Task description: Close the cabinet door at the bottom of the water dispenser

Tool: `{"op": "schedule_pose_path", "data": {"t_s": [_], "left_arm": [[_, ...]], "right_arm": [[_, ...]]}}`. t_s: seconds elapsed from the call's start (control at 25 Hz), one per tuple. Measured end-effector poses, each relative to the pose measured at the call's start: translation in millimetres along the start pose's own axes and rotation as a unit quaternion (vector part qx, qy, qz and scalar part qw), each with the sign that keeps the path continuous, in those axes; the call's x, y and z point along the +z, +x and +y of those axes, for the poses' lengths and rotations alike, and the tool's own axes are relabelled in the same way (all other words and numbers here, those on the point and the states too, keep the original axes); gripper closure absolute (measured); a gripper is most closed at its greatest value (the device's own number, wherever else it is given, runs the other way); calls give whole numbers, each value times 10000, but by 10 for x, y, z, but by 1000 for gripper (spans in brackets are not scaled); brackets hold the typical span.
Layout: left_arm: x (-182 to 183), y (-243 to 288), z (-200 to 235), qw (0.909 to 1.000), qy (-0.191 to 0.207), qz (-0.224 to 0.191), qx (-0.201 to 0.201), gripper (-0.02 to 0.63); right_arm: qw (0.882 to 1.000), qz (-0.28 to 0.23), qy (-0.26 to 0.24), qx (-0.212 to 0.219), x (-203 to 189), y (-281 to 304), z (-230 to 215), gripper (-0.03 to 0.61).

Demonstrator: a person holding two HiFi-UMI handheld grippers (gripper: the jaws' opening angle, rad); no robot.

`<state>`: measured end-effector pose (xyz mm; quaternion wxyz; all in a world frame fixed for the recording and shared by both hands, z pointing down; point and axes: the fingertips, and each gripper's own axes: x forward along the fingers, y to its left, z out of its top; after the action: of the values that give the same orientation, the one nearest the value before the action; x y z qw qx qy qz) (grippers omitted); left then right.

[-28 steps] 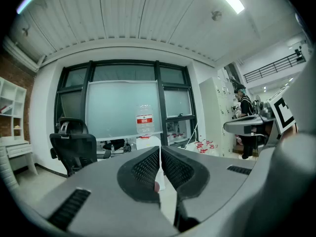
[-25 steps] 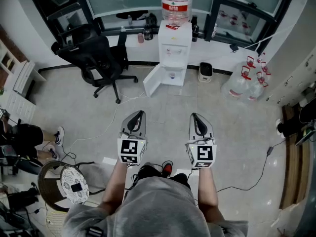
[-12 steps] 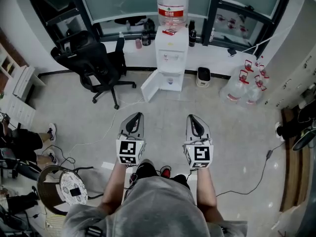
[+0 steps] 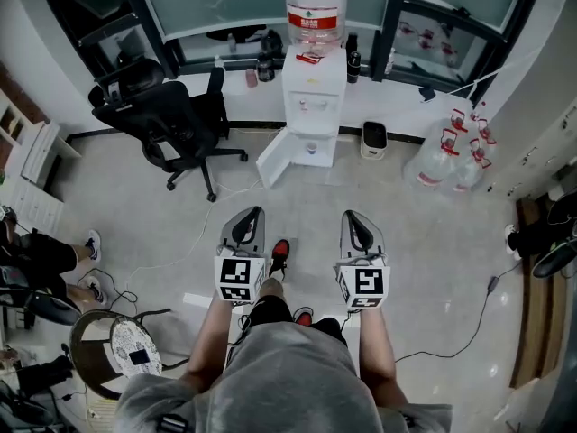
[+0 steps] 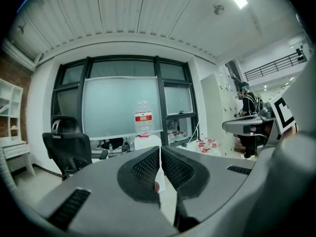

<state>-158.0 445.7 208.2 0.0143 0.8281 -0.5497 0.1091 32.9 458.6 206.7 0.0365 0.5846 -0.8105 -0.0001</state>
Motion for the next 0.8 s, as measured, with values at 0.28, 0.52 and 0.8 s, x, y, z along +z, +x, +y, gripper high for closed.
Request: {"op": "schedule_pose_path", "data": {"t_s": [0.28, 0.52, 0.8], "left_arm": [[60, 753, 312, 9999, -8, -15, -155, 584], [253, 1497, 709, 9997, -101, -28, -209, 584], [300, 2334, 1180, 9994, -173, 80, -298, 583]], "right_arm": [[9999, 47, -27, -123, 2, 745, -208, 561], [9998, 140, -61, -159, 110, 1521, -411, 561], [9993, 259, -24, -284, 127, 2420, -634, 561]]}}
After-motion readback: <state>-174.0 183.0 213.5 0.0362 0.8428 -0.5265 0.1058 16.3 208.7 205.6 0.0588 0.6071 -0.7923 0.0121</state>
